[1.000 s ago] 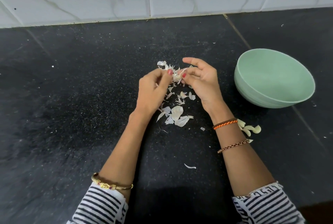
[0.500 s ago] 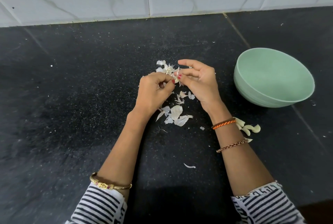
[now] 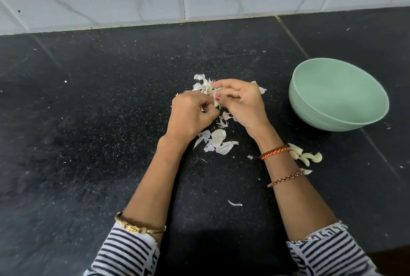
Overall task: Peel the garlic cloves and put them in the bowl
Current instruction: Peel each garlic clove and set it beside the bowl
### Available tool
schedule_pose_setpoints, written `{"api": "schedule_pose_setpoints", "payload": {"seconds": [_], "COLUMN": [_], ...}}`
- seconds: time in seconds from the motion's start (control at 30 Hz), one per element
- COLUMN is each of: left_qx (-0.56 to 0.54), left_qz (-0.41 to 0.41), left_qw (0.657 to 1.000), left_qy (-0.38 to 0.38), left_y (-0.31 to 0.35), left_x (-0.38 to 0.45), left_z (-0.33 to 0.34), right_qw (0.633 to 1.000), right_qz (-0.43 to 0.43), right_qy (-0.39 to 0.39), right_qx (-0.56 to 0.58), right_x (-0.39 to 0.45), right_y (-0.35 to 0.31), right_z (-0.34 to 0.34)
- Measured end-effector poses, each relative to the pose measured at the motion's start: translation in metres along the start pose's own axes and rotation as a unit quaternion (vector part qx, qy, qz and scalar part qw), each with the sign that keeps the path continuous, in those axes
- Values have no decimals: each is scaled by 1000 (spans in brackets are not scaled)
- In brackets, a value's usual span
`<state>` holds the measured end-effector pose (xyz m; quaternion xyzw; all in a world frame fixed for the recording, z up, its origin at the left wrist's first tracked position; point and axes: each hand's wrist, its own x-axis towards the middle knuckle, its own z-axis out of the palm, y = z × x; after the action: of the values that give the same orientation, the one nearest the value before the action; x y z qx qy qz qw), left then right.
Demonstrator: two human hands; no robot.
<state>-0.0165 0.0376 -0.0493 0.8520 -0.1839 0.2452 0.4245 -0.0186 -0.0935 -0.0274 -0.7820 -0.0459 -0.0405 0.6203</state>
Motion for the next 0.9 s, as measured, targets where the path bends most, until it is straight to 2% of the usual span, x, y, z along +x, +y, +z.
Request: {"api": "schedule_pose_setpoints", "payload": {"seconds": [0.1,0.27,0.4,0.53,0.6,0.73,0.9], "left_qx": [4,-83,-86,-136,-159,-161,-149], "left_qz": [4,-51,-62,-126,-133,-96,-105], "left_qw": [1000,995,993,976,973,982,983], "left_qy": [16,34,44,111,98,11,13], "left_y": [3,3,4,-1,2,11,4], "left_x": [-1,-1,0,3,4,2,2], "left_z": [2,1,1,-4,-5,-1,1], "right_qw": [1000,992,992,991,990,988,989], "right_qz": [3,49,51,50,55,61,58], "right_qy": [11,-12,-39,-48,-32,-8,7], "right_qx": [13,116,112,112,125,140,137], "right_x": [0,-1,-2,-2,-2,-1,-1], "right_y": [-1,-5,-4,-4,-4,-4,-3], "right_z": [-1,-9,-8,-15,-15,-12,-9]}}
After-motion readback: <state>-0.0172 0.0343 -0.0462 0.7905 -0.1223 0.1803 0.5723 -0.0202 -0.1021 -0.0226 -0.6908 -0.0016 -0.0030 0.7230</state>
